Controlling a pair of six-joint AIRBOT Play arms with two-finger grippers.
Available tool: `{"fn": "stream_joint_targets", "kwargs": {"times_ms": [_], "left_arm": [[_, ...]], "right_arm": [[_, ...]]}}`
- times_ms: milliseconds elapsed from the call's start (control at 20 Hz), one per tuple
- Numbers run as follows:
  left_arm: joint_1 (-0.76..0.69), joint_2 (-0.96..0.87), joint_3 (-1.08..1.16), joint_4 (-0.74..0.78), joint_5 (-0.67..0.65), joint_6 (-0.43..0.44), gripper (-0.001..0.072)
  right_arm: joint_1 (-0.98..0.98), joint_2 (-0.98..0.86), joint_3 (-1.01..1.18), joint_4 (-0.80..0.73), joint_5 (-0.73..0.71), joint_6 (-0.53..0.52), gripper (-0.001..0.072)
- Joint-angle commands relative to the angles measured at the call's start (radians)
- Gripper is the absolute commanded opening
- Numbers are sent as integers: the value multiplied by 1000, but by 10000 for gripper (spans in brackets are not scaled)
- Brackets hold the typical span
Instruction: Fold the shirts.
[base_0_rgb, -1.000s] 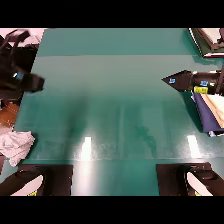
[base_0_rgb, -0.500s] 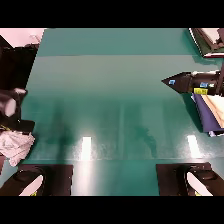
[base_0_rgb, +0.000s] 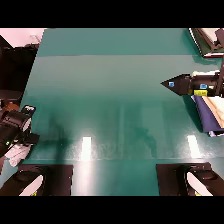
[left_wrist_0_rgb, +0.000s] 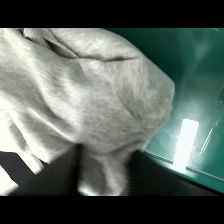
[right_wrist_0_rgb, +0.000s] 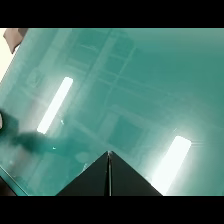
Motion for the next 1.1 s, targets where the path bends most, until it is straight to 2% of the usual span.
{"fn": "stream_joint_targets", "kwargs": {"times_ms": [0, 150, 300, 400, 500, 650, 850, 1050], "left_arm": [[0, 1, -13, 10, 7, 0, 28], [0, 1, 95, 26, 3, 0, 20], [-1, 1, 404, -20, 8, 14, 20], [-1, 1, 661, -171, 29, 110, 20], [-1, 1, 893, -422, 61, 228, 19], [-1, -11, 1094, -755, 89, 340, 19], [-1, -74, 1186, -1021, 114, 443, 18], [-22, -208, 1191, -1144, 88, 501, 19]], "right_arm": [[1, 1, 0, 1, 2, 0, 12], [1, 1, 0, 2, -2, 0, 12], [-1, 1, 0, 10, -10, 1, 12], [-1, 1, 0, 10, -12, 1, 12], [-1, 1, 0, 11, -32, 1, 12], [-1, 2, 0, 13, -75, 25, 12], [-1, 1, 27, 12, -116, 47, 12], [-1, 0, 120, 8, -134, 46, 12]]}}
